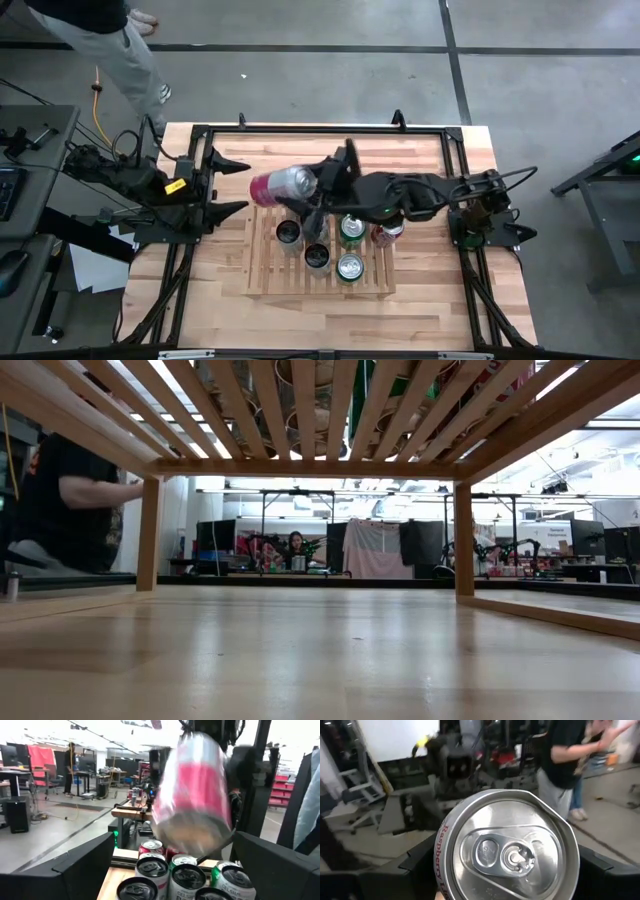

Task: Place canned beverage on shelf
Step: Put the pink-white soda can on the shelf

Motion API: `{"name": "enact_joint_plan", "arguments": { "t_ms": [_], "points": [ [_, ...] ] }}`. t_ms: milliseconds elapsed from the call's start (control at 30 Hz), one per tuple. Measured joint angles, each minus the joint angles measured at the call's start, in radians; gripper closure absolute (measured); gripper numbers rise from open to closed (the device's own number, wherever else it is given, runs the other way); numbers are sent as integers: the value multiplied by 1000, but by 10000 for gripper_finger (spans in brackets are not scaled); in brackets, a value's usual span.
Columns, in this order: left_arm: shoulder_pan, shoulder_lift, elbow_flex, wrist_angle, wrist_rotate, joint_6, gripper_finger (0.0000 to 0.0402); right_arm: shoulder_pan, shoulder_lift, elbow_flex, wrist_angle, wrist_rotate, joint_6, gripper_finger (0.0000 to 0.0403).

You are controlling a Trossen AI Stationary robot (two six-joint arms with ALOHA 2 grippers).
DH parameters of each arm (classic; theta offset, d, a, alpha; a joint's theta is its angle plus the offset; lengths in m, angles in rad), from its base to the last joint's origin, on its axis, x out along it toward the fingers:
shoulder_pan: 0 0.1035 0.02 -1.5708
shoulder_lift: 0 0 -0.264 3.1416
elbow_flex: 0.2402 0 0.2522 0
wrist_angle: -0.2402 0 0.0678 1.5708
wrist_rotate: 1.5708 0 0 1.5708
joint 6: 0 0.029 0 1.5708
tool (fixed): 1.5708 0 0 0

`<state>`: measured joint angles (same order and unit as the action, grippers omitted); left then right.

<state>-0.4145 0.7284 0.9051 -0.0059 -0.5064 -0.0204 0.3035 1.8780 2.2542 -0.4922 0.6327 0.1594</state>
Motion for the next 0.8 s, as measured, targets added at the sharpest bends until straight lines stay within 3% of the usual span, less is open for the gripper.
{"name": "enact_joint_plan", "arguments": {
  "t_ms": [200, 333, 633, 800],
  "points": [
    [0, 15, 22, -35, 86, -106, 2, -16, 34, -12, 0, -53, 23, 112],
    [0, 73, 144, -207, 120, -151, 2, -35, 52, -12, -7, -105, 24, 112],
    [17, 277, 486, -781, 175, -310, 2, -55, 60, -12, -5, -229, 19, 112],
    [23, 345, 564, -812, 216, -335, 2, -55, 65, -11, -3, -266, 16, 112]
  ]
}}
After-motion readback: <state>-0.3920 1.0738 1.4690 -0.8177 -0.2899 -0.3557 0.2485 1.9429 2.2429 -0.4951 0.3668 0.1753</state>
